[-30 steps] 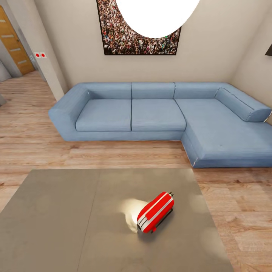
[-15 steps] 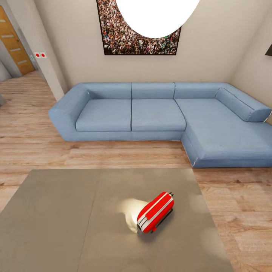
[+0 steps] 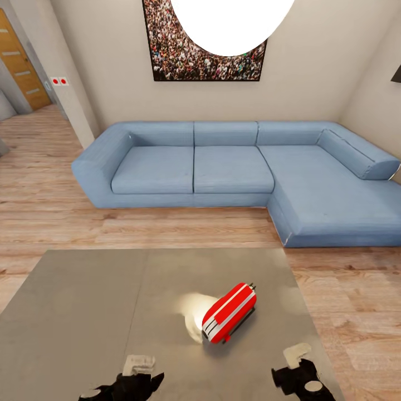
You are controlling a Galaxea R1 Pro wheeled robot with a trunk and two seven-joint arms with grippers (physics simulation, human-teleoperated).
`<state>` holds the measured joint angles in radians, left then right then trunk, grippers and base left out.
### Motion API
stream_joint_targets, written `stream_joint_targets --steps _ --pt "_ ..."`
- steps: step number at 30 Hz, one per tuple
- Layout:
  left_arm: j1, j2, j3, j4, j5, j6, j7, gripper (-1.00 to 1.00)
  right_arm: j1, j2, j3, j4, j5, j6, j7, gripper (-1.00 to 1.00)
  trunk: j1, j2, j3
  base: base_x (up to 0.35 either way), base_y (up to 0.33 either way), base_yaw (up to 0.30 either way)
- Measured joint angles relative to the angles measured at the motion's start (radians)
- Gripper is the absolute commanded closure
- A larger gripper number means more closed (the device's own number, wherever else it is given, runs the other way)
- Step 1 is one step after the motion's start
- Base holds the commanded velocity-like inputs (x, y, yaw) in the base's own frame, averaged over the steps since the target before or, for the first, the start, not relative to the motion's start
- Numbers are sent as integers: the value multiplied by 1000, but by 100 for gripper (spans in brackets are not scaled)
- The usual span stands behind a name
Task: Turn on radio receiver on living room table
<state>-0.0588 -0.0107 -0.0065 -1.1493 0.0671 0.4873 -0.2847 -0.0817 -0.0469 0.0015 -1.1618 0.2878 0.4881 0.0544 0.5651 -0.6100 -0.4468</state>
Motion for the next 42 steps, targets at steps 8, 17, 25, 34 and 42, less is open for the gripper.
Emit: stream_joint_targets --steps 8,17,25,34,42 --pt "-120 7 -1 -9 -3 -1 -138 -100 -103 3 -4 -12 -5 5 36 -100 0 0 0 0 0 0" --pt "-168 8 0 -57 -42 -3 -224 -100 -111 3 -4 -28 5 1 40 -100 0 0 0 0 0 0" --pt "-170 5 2 -86 -173 -2 -230 -100 -112 5 -5 -36 -2 -1 41 -100 0 0 0 0 0 0" --pt "-170 6 2 -86 -196 -13 -235 -100 -112 5 -3 -38 -5 2 58 -100 0 0 0 0 0 0" --pt "-170 -13 3 -89 -189 -19 -244 -100 -140 34 25 -10 -33 30 55 -100 0 0 0 0 0 0"
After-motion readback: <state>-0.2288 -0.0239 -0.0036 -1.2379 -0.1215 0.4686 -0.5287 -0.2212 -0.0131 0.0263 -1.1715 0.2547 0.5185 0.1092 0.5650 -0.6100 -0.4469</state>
